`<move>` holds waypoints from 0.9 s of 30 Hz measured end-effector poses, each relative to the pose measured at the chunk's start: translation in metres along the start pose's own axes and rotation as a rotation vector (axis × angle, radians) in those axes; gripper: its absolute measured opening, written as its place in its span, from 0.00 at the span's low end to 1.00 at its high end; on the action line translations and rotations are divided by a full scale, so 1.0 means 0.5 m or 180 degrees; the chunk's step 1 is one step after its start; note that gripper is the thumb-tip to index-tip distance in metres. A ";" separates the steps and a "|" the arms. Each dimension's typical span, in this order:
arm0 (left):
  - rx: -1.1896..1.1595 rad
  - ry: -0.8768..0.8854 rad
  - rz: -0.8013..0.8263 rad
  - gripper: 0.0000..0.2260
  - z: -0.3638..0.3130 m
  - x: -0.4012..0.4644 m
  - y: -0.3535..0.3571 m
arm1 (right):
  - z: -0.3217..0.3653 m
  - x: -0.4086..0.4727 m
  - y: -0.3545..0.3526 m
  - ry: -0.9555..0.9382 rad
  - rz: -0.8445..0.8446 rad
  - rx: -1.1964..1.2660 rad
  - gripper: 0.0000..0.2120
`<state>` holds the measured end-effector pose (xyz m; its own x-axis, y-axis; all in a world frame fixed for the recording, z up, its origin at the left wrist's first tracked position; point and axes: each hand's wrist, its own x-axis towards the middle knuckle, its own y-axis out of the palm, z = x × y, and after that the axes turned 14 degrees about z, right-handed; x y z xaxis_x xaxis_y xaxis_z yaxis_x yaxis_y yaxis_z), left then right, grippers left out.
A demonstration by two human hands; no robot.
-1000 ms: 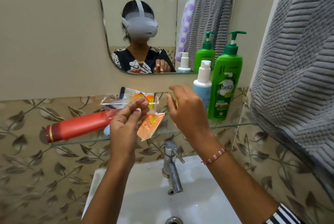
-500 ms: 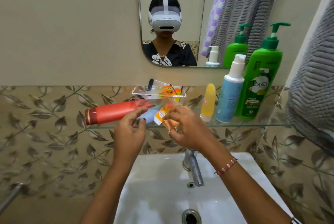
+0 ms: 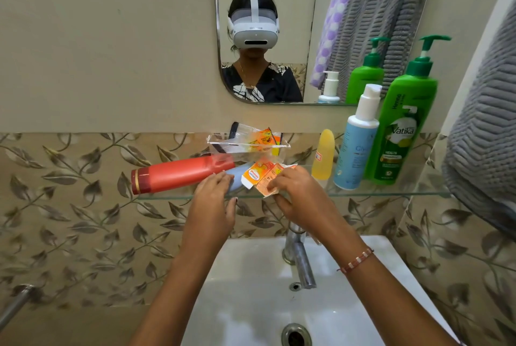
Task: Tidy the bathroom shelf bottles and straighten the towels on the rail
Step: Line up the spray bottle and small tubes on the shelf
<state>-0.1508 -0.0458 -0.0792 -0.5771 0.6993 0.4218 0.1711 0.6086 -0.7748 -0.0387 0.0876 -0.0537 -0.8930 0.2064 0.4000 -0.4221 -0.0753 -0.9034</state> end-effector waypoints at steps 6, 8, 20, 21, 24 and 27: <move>0.0295 0.0156 0.0009 0.22 0.001 0.007 -0.007 | -0.002 0.008 0.005 0.0142 -0.0293 0.0117 0.08; 0.0404 0.0220 -0.0012 0.23 0.001 0.011 -0.009 | -0.001 0.009 0.005 0.0181 -0.0340 0.0165 0.08; 0.0628 0.0505 -0.0327 0.17 0.007 -0.010 -0.023 | 0.004 0.025 0.005 0.0320 -0.0444 0.0249 0.08; 0.0605 0.0467 -0.0383 0.17 0.007 -0.014 -0.025 | 0.004 0.026 0.005 0.0332 -0.0449 0.0248 0.08; 0.0426 0.0304 -0.0574 0.16 0.007 -0.025 -0.029 | 0.002 0.028 0.007 0.0403 -0.0454 0.0287 0.08; 0.0099 0.0062 -0.0728 0.13 0.005 -0.043 -0.034 | 0.000 0.028 0.012 0.0387 -0.0396 0.0292 0.09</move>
<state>-0.1431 -0.0720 -0.0765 -0.5823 0.5518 0.5970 0.0129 0.7405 -0.6719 -0.0535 0.0901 -0.0533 -0.8099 0.3355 0.4811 -0.5455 -0.1294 -0.8281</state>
